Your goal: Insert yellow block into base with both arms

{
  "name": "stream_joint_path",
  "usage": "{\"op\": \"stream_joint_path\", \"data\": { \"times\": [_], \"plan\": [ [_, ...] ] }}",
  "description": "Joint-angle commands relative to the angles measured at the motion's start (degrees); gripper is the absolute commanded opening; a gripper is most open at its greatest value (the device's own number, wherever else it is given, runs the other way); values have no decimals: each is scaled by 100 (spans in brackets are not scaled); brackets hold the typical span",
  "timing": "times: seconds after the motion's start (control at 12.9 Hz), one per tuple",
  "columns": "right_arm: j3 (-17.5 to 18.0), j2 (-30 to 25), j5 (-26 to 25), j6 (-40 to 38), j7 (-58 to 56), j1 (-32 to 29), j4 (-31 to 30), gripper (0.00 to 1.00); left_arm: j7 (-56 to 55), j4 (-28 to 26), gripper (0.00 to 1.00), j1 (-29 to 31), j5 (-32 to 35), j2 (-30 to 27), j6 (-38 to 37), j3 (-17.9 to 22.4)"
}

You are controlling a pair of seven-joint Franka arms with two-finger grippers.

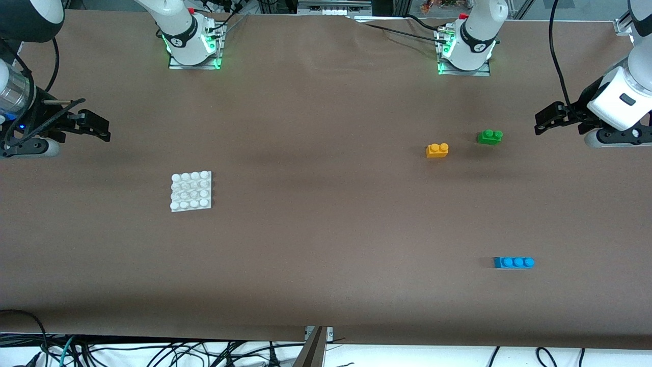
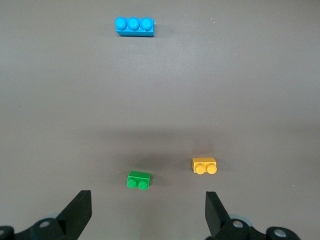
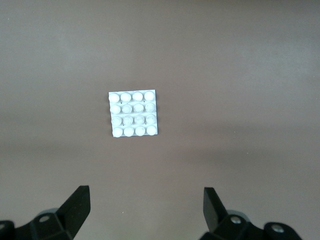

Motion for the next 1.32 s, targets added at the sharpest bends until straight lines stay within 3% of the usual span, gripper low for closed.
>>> {"op": "stream_joint_path", "data": {
  "times": [0.0, 0.54, 1.08, 1.24],
  "plan": [
    [1, 158, -60, -48, 78, -25, 183, 100, 40, 221, 100, -26, -39, 82, -136, -3],
    [-25, 290, -77, 145, 87, -34, 166, 100, 40, 248, 100, -26, 49, 91, -136, -249],
    [1, 940, -43, 409, 43, 37, 122, 100, 48, 344, 100, -8, 40, 135, -136, -223],
    [27, 924, -34, 1012, 52, 63, -376, 100, 40, 344, 100, -17, 40, 135, -136, -241]
  ]
}}
